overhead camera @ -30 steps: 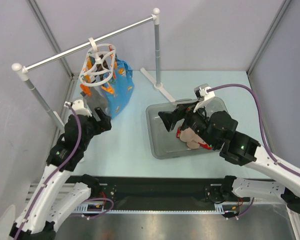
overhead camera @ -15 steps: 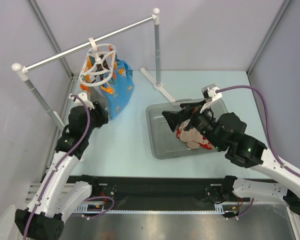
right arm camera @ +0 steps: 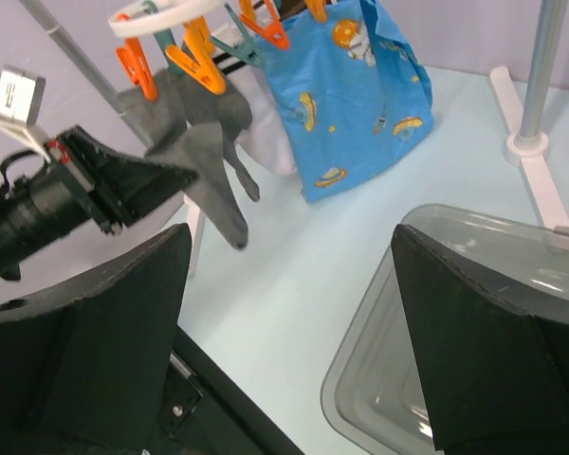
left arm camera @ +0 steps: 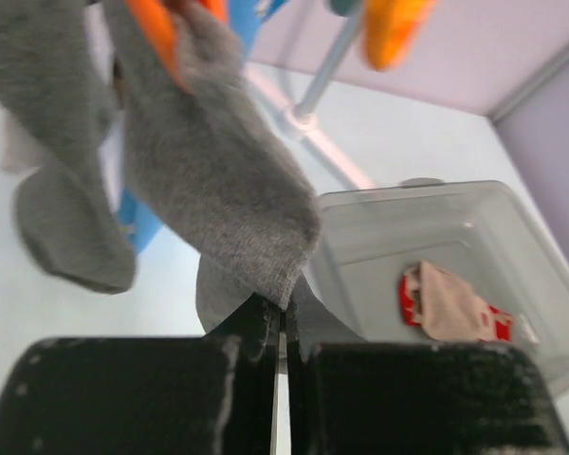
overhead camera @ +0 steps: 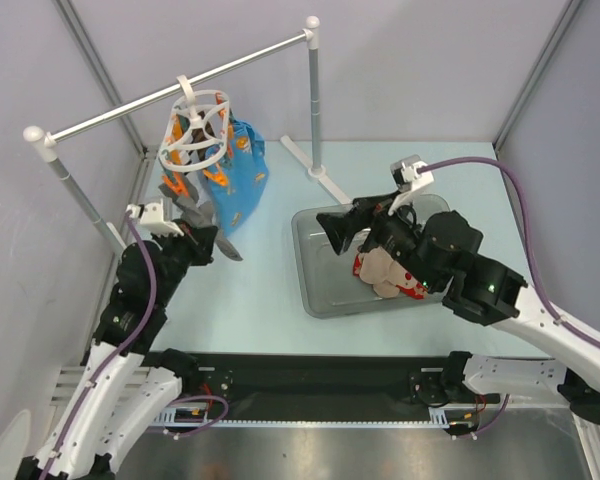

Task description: Remove the socks clipped to the hanger

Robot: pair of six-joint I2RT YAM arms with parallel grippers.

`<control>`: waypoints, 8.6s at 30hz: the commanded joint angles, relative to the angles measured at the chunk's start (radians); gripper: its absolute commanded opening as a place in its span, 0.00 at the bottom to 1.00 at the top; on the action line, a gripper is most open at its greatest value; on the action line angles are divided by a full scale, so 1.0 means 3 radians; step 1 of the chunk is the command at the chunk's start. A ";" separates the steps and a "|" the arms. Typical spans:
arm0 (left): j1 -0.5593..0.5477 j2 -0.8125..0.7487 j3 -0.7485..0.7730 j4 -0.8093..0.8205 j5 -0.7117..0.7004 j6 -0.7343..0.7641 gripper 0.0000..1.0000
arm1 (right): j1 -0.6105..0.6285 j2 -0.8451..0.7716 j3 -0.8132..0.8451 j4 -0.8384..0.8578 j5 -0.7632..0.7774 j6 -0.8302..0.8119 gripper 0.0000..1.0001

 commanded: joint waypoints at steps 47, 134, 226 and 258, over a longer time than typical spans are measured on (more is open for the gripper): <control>-0.1243 0.0395 0.0469 0.0118 -0.0315 -0.0555 0.10 | 0.0228 0.1650 -0.0493 0.2164 -0.0425 -0.1358 0.04; 0.0936 0.0773 0.0832 0.0910 0.1531 -0.0238 0.48 | 0.0064 0.1098 -0.0753 0.1827 -0.1054 -0.1097 0.00; 0.0936 0.0880 0.1706 -0.0613 0.1761 -0.0116 0.66 | -0.0115 0.2985 0.0480 0.3085 -0.1391 -0.1031 0.00; 0.0931 0.1075 0.1819 -0.0573 0.1465 -0.0166 0.52 | -0.0769 0.2079 -0.0360 0.2691 -0.1943 -0.0566 0.00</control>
